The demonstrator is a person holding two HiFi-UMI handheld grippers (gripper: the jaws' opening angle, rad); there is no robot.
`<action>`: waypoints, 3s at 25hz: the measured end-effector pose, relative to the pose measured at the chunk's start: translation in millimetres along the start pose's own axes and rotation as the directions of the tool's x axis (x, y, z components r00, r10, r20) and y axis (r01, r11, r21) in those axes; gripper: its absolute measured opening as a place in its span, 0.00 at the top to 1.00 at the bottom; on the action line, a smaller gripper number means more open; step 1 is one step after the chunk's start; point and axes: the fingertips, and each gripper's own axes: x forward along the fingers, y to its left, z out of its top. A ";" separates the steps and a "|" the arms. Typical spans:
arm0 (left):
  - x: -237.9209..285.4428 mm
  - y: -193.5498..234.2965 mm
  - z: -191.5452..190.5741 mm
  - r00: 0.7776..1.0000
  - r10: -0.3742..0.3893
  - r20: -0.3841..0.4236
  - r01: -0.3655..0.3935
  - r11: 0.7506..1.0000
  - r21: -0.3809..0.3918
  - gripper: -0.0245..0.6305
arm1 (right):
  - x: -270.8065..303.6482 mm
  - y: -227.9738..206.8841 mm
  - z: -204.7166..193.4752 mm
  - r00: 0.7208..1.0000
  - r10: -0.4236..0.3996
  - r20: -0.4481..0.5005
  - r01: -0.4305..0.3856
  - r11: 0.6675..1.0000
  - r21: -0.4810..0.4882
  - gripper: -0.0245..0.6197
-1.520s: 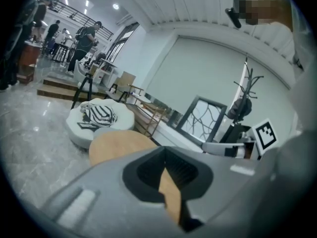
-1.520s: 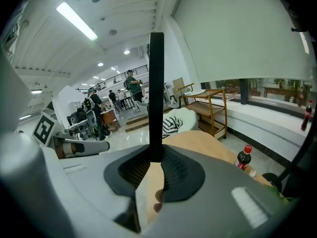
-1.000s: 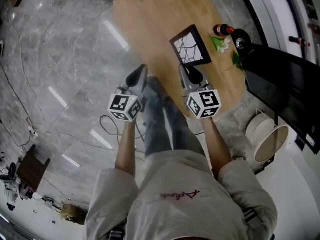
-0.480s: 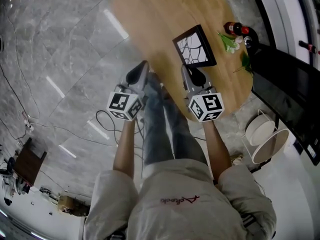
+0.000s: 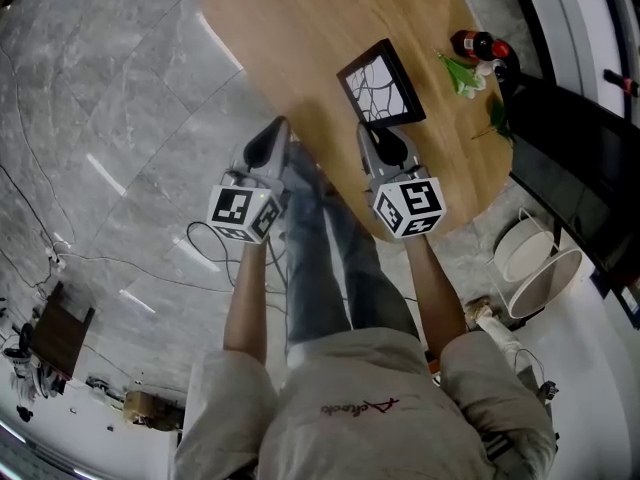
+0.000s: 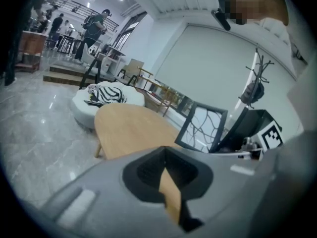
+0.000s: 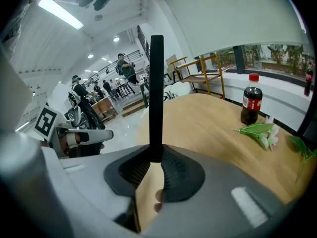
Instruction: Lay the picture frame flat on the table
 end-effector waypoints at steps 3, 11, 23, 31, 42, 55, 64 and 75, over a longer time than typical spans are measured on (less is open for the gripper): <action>4.7 7.3 -1.5 1.000 0.006 -0.001 -0.006 1.000 -0.002 0.96 | 8.8 -0.4 -3.7 1.000 0.000 -0.009 0.000 1.000 0.002 0.85; 23.0 16.6 -0.8 1.000 0.007 -0.006 -0.007 1.000 0.010 0.96 | 40.5 0.3 1.1 1.000 0.011 -0.013 -0.011 1.000 0.012 0.85; 31.3 21.2 0.2 1.000 -0.005 -0.015 0.005 1.000 0.006 0.96 | 89.8 -16.3 5.6 0.998 0.019 -0.057 -0.020 1.000 -0.016 0.85; 30.9 20.3 -5.6 0.999 -0.010 -0.033 0.010 1.000 0.016 0.96 | 119.4 -33.1 5.7 0.996 0.005 -0.093 -0.008 0.999 -0.037 0.85; 32.6 13.9 -10.6 0.999 -0.026 -0.043 0.027 0.999 0.022 0.96 | 134.2 -38.5 3.8 0.995 0.049 -0.084 -0.040 0.994 0.100 0.85; 29.6 19.4 -12.7 0.999 -0.019 -0.046 0.021 0.999 0.026 0.96 | 136.6 -39.8 11.2 0.979 0.158 0.125 -0.201 0.733 0.649 0.85; 26.7 21.6 -11.7 0.999 -0.018 -0.048 0.019 1.000 0.024 0.96 | 137.6 -49.2 14.9 0.934 0.146 0.328 -0.358 0.399 0.844 0.85; 27.5 23.8 -11.5 0.999 -0.018 -0.050 0.020 0.999 0.025 0.96 | 147.1 -57.3 6.7 0.939 0.109 0.325 -0.343 0.309 0.887 0.85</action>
